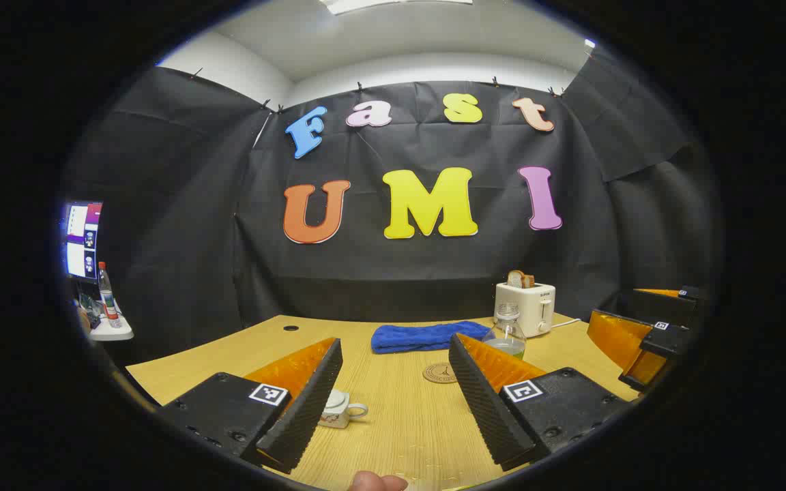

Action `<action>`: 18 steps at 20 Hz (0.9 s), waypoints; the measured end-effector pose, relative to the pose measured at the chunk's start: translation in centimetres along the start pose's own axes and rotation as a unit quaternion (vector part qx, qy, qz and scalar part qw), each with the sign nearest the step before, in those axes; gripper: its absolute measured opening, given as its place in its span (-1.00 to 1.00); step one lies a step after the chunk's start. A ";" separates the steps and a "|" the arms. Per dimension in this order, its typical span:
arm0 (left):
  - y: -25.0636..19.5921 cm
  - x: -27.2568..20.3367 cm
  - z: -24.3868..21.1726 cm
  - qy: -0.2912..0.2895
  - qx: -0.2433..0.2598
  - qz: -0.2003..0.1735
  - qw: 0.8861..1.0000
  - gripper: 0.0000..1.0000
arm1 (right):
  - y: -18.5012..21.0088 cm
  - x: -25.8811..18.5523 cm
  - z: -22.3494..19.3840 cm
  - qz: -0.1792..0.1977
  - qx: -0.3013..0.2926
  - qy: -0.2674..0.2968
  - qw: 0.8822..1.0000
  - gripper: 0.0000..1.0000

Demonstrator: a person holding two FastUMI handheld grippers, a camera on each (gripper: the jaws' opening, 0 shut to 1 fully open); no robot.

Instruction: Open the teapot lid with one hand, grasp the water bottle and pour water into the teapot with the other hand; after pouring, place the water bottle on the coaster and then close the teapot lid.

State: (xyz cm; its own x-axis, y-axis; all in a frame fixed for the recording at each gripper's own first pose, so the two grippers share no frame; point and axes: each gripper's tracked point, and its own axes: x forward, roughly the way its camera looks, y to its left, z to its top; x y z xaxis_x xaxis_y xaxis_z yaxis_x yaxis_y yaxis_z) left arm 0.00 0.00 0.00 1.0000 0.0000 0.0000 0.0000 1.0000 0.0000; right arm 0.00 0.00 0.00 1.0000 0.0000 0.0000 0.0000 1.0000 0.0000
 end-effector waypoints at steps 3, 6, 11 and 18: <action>0.0 -0.1 0.2 -0.002 0.003 0.000 1.000 0.97 | 0.0 0.0 -0.3 -0.001 0.001 0.005 1.000 0.92; 0.2 -0.2 0.4 -0.003 0.001 0.000 1.000 0.96 | 0.2 0.0 0.0 -0.001 0.000 0.002 1.000 0.92; 0.0 -0.3 0.2 0.000 -0.001 -0.003 1.000 0.96 | 0.3 -0.1 0.3 -0.002 0.000 -0.002 1.000 0.92; 0.2 0.0 -0.1 0.004 -0.002 -0.002 1.000 0.97 | 0.1 -0.1 0.4 -0.004 0.000 -0.005 1.000 0.92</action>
State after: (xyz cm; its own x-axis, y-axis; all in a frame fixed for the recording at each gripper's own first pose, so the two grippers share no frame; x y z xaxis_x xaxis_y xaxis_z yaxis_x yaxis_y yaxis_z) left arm -0.04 0.16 -0.10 1.0000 -0.0039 -0.0084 0.0039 1.0000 -0.0032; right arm -0.09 0.15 0.41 0.9999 -0.0078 0.0091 0.0078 1.0000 0.0000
